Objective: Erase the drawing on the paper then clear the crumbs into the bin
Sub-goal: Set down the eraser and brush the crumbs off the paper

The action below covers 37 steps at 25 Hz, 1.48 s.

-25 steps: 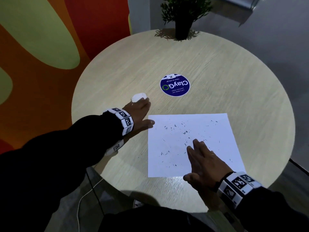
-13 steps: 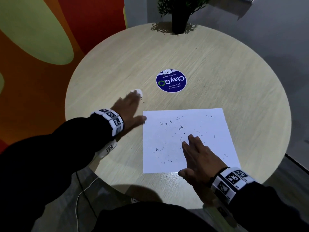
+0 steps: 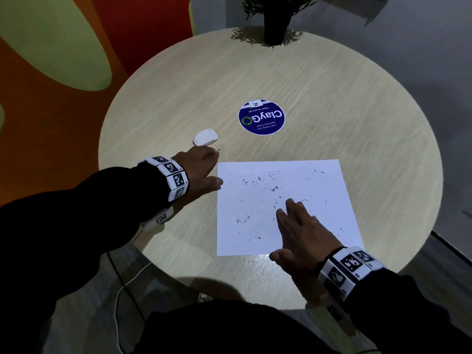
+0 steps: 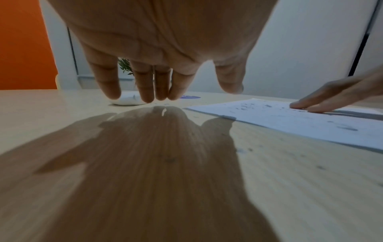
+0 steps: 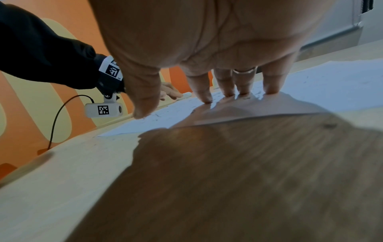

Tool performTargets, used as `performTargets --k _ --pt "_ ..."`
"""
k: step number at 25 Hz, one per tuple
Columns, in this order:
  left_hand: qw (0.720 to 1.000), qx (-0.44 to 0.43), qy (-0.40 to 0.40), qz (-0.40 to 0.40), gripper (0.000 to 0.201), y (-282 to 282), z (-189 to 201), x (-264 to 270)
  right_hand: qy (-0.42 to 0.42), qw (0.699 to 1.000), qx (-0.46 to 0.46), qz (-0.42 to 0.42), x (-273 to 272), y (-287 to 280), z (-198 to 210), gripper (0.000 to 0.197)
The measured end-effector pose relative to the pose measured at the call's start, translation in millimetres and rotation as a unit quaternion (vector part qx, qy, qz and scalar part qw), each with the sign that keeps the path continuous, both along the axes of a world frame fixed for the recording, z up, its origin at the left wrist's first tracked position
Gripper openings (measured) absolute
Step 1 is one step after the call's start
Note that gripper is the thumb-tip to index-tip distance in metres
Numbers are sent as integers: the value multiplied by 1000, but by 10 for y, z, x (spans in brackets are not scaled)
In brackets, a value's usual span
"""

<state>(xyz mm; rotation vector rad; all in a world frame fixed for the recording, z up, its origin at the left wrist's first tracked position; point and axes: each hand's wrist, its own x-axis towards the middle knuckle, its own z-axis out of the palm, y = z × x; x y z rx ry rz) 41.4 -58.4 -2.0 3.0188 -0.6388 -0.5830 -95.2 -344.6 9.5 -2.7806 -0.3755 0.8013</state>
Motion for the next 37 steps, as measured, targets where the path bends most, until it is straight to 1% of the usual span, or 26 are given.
performTargets --k 1,4,5,7,9,11,12,13,16,17,19,20,22,23,26,27,28,29,30,32,33,35,36,37 --pt "1000 -3 -6 -4 77 -26 22 -5 0 1000 0 -2 2 0 -3 99" --pt "999 -6 -24 32 79 -3 17 64 -3 1000 -5 1 0 1 -29 100" --pt "999 2 -20 28 83 -8 1 81 -2 1000 -4 0 -3 -4 -36 100" --pt "1000 22 15 -10 87 -39 -50 76 -4 1000 3 -5 -12 -8 -53 100" --pt "999 22 33 -34 93 -41 -69 66 -6 1000 6 -7 -20 -11 -59 100" --pt "1000 8 17 -3 99 -14 -72 95 -4 1000 5 -5 -24 -12 -56 99" --pt "1000 7 12 17 97 -7 -77 108 -3 1000 3 -5 -21 -13 -51 99" --pt "1000 7 17 20 96 -22 -75 97 -3 1000 1 -3 -19 -13 -46 99" --pt "998 14 40 -49 92 -91 -111 40 -3 1000 0 -1 -9 -14 -41 98" --pt "998 8 31 -49 91 -88 -113 32 -1 1000 1 -1 -9 -15 -45 98" --pt "1000 1 13 -6 95 -68 -104 56 -4 1000 1 -1 -8 -17 -62 98" --pt "1000 7 20 -3 95 -86 -89 50 -7 1000 0 1 -7 -18 -66 98" --pt "998 3 39 -48 86 -132 -111 48 -9 1000 3 1 -1 -19 -72 99" --pt "997 -10 40 -58 83 -152 -118 52 -6 1000 3 1 -1 -24 -68 98" --pt "1000 -20 22 10 84 -173 -136 90 -7 1000 4 3 -5 -30 -54 98" --pt "999 -10 33 3 84 -208 -125 76 -9 1000 5 3 -6 -30 -52 98" --pt "999 0 44 -21 83 -236 -120 58 -11 1000 6 4 -6 -33 -51 98" --pt "998 -6 47 -48 82 -248 -119 57 -11 1000 4 6 -9 -41 -44 98" --pt "998 -24 34 -52 81 -234 -97 57 -8 1000 1 11 -12 -46 -37 98" --pt "999 -38 -2 -7 83 -112 -90 105 -2 1000 0 13 -24 -63 -28 98" --pt "1000 -26 -1 2 85 -65 -94 115 -1 1000 1 12 -27 -71 -24 98" --pt "998 13 48 -37 90 -61 -149 60 0 1000 -2 17 -35 -77 -20 98" --pt "996 11 63 -56 92 -75 -172 34 0 1000 -2 18 -33 -83 -29 98" --pt "997 -11 53 -59 95 -87 -166 60 3 1000 -3 17 -32 -89 -31 98"
